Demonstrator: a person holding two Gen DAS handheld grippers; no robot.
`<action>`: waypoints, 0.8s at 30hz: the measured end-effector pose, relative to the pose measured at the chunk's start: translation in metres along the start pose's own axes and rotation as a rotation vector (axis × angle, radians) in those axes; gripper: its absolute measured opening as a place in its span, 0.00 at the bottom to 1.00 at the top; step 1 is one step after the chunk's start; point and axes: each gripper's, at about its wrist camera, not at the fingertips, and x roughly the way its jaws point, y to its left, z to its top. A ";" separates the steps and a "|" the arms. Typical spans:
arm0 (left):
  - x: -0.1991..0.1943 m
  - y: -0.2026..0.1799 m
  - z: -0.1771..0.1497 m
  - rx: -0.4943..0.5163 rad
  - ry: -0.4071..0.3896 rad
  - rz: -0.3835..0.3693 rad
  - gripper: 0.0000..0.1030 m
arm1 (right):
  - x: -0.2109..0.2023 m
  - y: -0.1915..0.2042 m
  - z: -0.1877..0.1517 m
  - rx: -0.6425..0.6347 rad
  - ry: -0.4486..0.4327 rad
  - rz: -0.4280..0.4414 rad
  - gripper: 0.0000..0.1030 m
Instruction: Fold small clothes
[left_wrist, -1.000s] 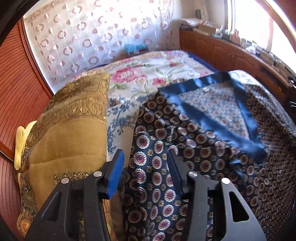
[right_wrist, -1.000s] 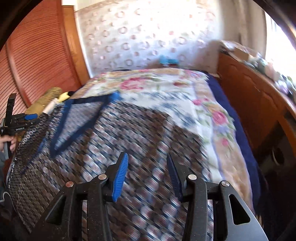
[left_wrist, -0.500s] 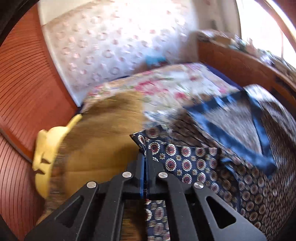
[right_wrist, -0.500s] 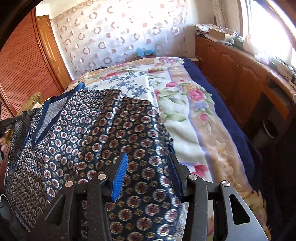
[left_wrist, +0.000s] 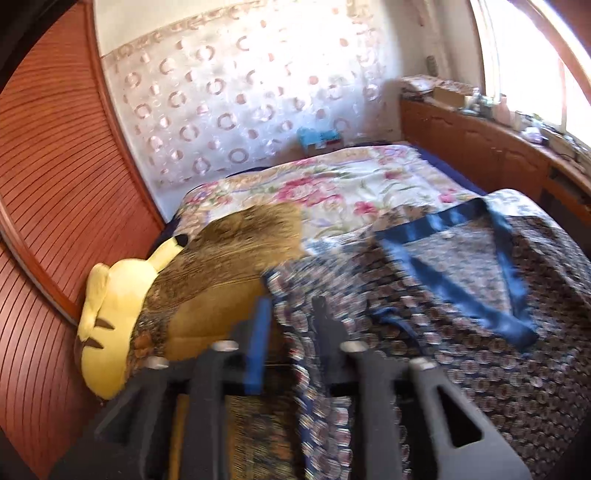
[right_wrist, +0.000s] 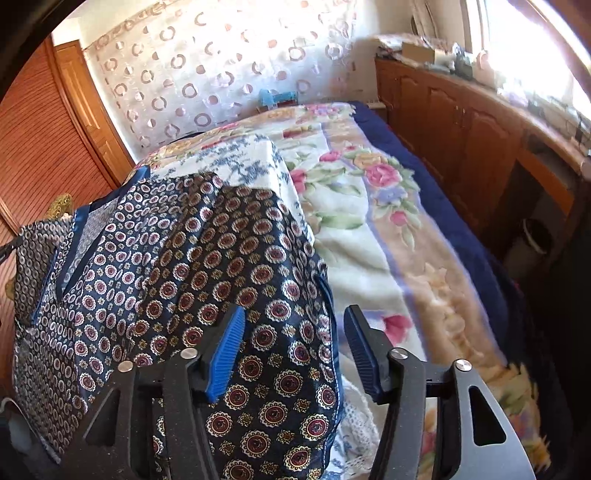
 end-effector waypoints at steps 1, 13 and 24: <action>-0.005 -0.006 0.001 0.008 -0.010 -0.022 0.46 | 0.003 -0.003 -0.001 0.016 0.013 0.009 0.58; -0.016 -0.092 -0.012 0.079 0.016 -0.290 0.77 | 0.012 -0.034 -0.008 0.197 0.093 0.194 0.61; -0.004 -0.141 -0.043 0.127 0.096 -0.377 0.77 | -0.024 -0.024 -0.004 0.062 0.003 0.098 0.03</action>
